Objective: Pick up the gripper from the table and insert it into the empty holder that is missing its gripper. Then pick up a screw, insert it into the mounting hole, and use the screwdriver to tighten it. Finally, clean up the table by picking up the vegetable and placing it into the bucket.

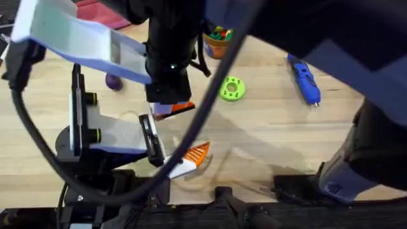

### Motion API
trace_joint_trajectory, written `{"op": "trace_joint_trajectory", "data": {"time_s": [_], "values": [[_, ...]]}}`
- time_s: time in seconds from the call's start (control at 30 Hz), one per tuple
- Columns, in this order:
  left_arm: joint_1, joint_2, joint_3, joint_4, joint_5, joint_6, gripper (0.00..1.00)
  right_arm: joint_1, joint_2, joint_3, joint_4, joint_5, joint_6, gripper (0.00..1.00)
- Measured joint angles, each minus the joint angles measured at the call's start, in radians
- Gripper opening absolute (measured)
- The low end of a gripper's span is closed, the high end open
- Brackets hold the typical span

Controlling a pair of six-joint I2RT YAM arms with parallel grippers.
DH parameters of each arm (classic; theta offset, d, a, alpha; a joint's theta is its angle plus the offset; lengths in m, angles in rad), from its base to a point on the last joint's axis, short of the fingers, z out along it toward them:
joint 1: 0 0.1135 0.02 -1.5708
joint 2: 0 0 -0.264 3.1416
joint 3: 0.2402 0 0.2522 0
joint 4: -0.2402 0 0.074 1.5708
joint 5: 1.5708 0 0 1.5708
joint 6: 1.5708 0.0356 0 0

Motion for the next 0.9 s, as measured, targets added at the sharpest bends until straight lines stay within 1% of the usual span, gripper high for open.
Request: {"op": "trace_joint_trajectory", "data": {"time_s": [0.1, 0.43, 0.47, 0.6, 0.63, 0.67, 0.7, 0.73, 0.9], "values": [[0.0, 0.002, 0.0, -0.001, 0.0, -0.017, 0.986, 0.0, 0.014, 0.0, 0.004, -0.003, 0.0, 0.006], [0.0, 0.002, 0.0, 0.0, 0.0, -0.02, 0.986, 0.0, 0.014, 0.0, 0.003, -0.003, 0.001, 0.009], [0.0, 0.002, 0.0, 0.0, 0.001, -0.02, 0.986, 0.0, 0.014, 0.0, 0.002, -0.002, 0.005, 0.086], [0.0, 0.002, 0.0, 0.0, 0.001, -0.018, 0.987, 0.0, 0.015, 0.0, -0.002, -0.004, 0.004, 0.682], [0.0, 0.002, 0.0, 0.0, 0.001, -0.016, 0.986, 0.0, 0.017, 0.0, -0.004, -0.004, 0.004, 0.821], [0.0, 0.002, 0.0, 0.0, 0.001, -0.015, 0.987, 0.0, 0.017, 0.0, -0.004, -0.004, 0.003, 0.938], [0.0, 0.002, 0.0, 0.0, 0.001, -0.015, 0.986, 0.0, 0.017, 0.0, -0.005, -0.004, 0.002, 0.978], [0.0, 0.002, 0.0, 0.0, 0.001, -0.015, 0.987, 0.0, 0.017, 0.0, -0.007, -0.004, 0.003, 0.988], [0.0, 0.002, 0.0, 0.0, 0.001, -0.015, 0.985, -0.001, 0.007, 0.0, -0.007, -0.003, 0.014, 0.993]]}}
